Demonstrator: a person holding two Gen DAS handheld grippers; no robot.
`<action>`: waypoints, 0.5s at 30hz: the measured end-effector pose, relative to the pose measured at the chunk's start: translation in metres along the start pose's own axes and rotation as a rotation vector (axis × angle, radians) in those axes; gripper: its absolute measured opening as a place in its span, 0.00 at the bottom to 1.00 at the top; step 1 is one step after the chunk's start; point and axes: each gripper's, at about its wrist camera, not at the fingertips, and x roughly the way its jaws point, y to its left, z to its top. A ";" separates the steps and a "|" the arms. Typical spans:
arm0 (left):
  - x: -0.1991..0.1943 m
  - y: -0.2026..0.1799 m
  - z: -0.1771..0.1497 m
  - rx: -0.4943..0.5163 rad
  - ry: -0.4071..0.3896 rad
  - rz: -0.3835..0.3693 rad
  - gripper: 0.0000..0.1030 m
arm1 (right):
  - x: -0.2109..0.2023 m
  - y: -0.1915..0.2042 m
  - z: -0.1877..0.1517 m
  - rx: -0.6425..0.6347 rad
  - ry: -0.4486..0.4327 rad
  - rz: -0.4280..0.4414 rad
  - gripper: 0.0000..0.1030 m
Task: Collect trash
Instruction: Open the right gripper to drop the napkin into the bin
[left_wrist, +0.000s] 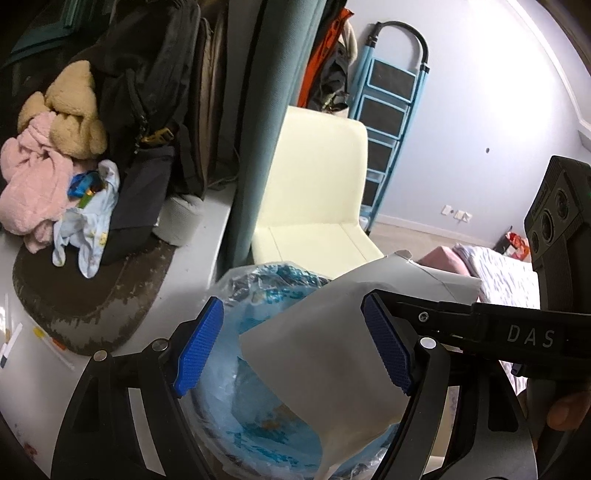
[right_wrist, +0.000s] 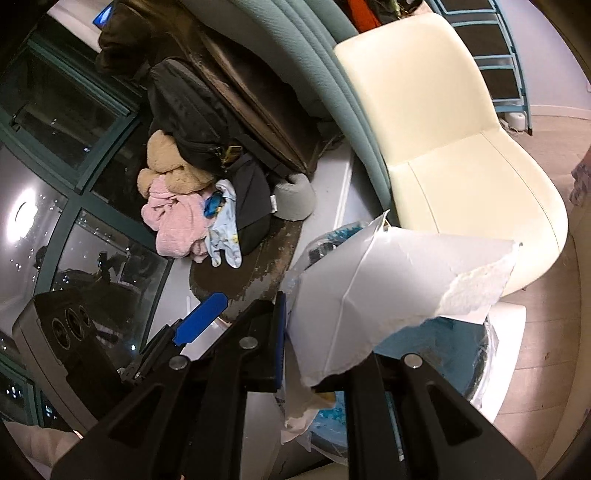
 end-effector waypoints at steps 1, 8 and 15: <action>0.003 -0.001 -0.001 0.002 0.009 -0.004 0.73 | 0.001 -0.001 -0.001 0.004 0.003 -0.005 0.11; 0.014 -0.003 -0.006 0.010 0.053 -0.011 0.73 | 0.007 -0.011 -0.004 0.032 0.025 -0.031 0.11; 0.022 -0.007 -0.010 0.041 0.092 -0.029 0.74 | 0.013 -0.019 -0.007 0.085 0.049 -0.058 0.14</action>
